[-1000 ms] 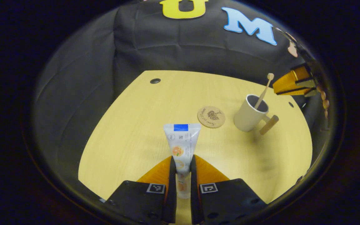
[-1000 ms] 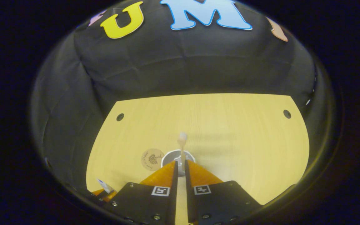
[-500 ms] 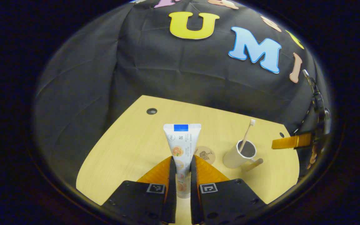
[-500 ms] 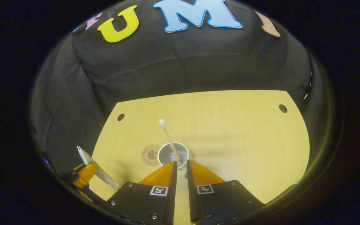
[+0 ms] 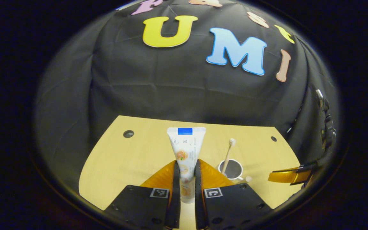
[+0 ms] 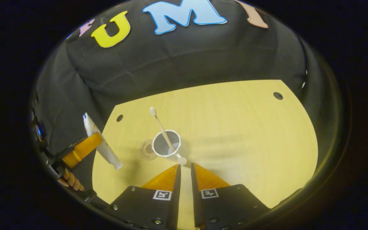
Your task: Put the toothbrush and toothpaste on the desktop into the cup, then pick up the cup and place it on the coaster on the desktop.
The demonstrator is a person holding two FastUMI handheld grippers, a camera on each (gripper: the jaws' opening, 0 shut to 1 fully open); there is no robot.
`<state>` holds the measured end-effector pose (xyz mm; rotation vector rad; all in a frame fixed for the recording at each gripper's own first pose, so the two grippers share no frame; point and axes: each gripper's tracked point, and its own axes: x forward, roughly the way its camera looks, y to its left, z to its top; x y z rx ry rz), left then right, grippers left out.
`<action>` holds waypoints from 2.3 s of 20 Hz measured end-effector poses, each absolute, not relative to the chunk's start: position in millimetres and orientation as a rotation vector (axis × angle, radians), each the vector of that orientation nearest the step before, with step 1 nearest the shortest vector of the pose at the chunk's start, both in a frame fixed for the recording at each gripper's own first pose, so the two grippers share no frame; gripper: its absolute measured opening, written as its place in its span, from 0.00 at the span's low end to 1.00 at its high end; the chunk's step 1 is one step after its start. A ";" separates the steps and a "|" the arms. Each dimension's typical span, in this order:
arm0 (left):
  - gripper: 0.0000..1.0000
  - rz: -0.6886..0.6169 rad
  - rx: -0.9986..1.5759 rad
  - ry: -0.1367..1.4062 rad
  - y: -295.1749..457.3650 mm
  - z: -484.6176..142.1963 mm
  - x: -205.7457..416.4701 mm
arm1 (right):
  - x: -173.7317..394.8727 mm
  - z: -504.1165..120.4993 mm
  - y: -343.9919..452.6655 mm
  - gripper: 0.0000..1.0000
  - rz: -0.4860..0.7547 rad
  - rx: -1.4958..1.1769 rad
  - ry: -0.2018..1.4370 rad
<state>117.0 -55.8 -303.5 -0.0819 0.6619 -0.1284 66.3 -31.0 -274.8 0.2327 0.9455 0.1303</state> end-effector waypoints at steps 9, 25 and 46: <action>0.26 -0.281 -0.048 0.645 -148.9 -324.2 177.6 | 41.5 -287.4 -72.4 0.19 0.026 0.331 0.971; 0.26 -0.254 -0.042 0.621 -185.7 -367.5 208.2 | 5.9 -298.7 -119.8 0.19 -0.077 0.347 1.050; 0.70 -0.169 -0.080 0.646 -78.9 -337.7 137.2 | 63.2 -295.1 -56.8 0.19 0.185 0.182 1.090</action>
